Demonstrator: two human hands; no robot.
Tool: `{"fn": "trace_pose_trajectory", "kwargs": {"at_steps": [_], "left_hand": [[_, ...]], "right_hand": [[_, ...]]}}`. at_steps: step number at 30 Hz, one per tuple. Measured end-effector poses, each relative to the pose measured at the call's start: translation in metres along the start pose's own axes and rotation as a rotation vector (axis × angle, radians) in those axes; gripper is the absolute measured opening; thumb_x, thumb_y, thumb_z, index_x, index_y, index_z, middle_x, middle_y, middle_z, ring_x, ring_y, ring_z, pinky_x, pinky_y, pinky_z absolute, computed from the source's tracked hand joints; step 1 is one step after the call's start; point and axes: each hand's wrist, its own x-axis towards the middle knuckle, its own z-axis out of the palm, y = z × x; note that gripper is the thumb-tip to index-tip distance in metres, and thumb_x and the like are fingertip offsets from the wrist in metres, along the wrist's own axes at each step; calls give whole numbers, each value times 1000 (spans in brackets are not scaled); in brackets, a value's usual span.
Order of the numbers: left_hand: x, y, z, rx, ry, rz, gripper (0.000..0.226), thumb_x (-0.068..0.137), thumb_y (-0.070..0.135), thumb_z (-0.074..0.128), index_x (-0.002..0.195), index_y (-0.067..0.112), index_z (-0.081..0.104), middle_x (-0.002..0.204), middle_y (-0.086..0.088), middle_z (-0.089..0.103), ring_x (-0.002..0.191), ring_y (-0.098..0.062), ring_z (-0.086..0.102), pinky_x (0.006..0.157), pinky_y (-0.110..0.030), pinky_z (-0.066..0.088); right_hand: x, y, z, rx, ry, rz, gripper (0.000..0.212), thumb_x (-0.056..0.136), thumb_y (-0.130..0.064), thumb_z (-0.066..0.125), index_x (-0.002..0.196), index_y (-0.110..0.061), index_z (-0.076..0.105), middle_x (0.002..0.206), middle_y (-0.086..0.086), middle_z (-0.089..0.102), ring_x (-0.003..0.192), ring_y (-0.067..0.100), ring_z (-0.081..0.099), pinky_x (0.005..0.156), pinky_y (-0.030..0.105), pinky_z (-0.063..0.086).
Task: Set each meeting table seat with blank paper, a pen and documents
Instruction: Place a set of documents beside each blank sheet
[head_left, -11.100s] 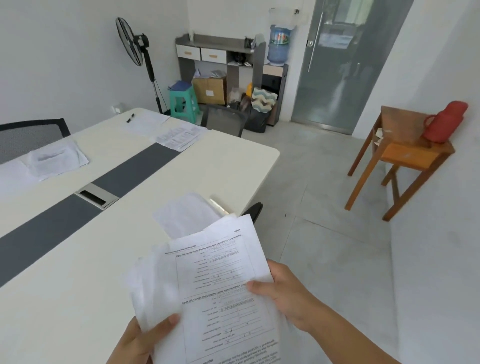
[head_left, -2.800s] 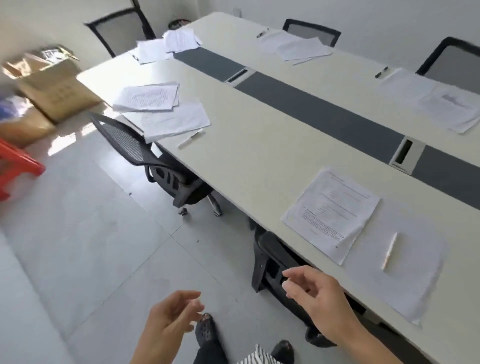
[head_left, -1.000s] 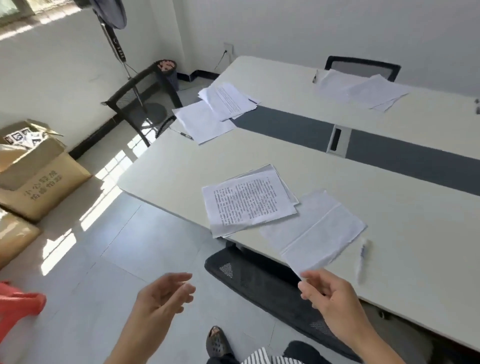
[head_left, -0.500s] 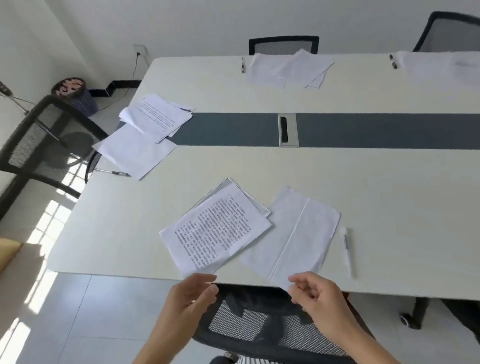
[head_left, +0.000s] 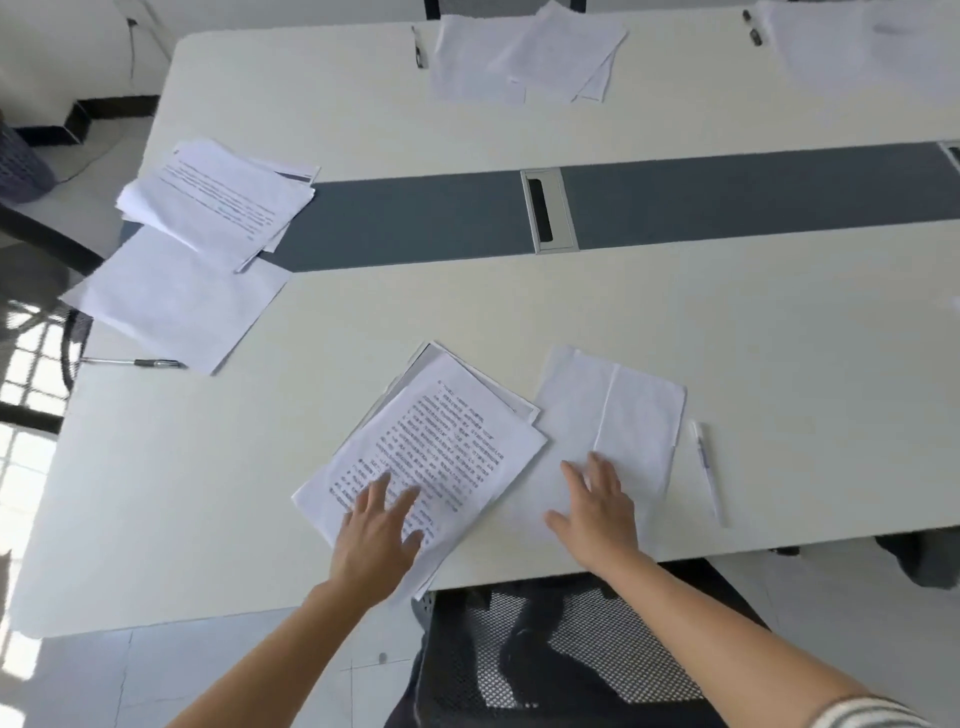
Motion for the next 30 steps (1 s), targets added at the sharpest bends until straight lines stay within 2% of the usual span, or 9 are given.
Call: {"fn": "trace_pose_trajectory", "kwargs": {"at_steps": [2,5,12,15,17,21,25,28,30], "left_hand": [[13,2,6,113,-54,48,70,92,50,50,152,33,17,163,-8,0,149,-29,3,117,-48,18],[30,-2,11,226,-74,58,76,90,58,46,153,35,9,162,-7,-6,149,-30,-1,116,-48,20],[34,11,7,239,-61,14,73,91,56,47,151,30,15,162,-10,-1,148,-32,5,115,-49,24],[32,31,5,227,-28,117,65,94,49,45,150,26,23,162,-11,3,149,-31,6,118,-47,16],[30,52,7,205,7,274,56,96,43,45,147,24,32,162,-11,11,149,-30,11,118,-46,14],[24,101,28,268,-137,504,54,100,36,36,150,25,20,162,-9,-2,150,-28,-3,120,-44,4],[26,127,51,383,-260,534,62,99,36,38,153,24,8,161,-11,-15,148,-29,-13,120,-45,1],[30,133,57,414,-262,508,63,99,36,39,153,23,9,161,-11,-16,148,-29,-15,120,-46,2],[31,134,56,408,-259,500,62,99,36,39,153,25,10,161,-9,-15,148,-29,-13,120,-46,4]], "right_hand": [[6,8,1,-81,-17,-19,75,94,-47,51,154,-24,14,164,11,-6,152,29,-6,119,49,22],[12,25,-7,-87,-46,-59,75,93,-43,57,154,-28,16,165,5,-9,152,24,-9,121,46,18],[19,67,-32,-91,-67,-169,70,88,-36,65,149,-25,33,165,1,6,153,19,2,120,40,20],[15,83,-43,134,327,18,47,89,-29,64,134,-16,54,151,5,42,139,23,38,101,39,42],[15,103,-53,221,473,251,37,91,-25,62,126,-12,58,133,10,55,122,28,51,84,39,48],[21,141,-58,334,251,541,35,91,-22,59,124,-8,58,123,12,62,110,32,59,85,36,47],[26,144,-63,405,286,489,22,91,-14,57,110,-7,66,111,11,71,100,30,64,77,27,44],[36,116,-72,476,364,341,19,88,-15,61,104,-10,69,102,8,74,96,28,68,80,31,51],[45,90,-67,478,304,230,18,87,-15,62,103,-10,69,99,6,74,95,26,68,82,32,53]]}}
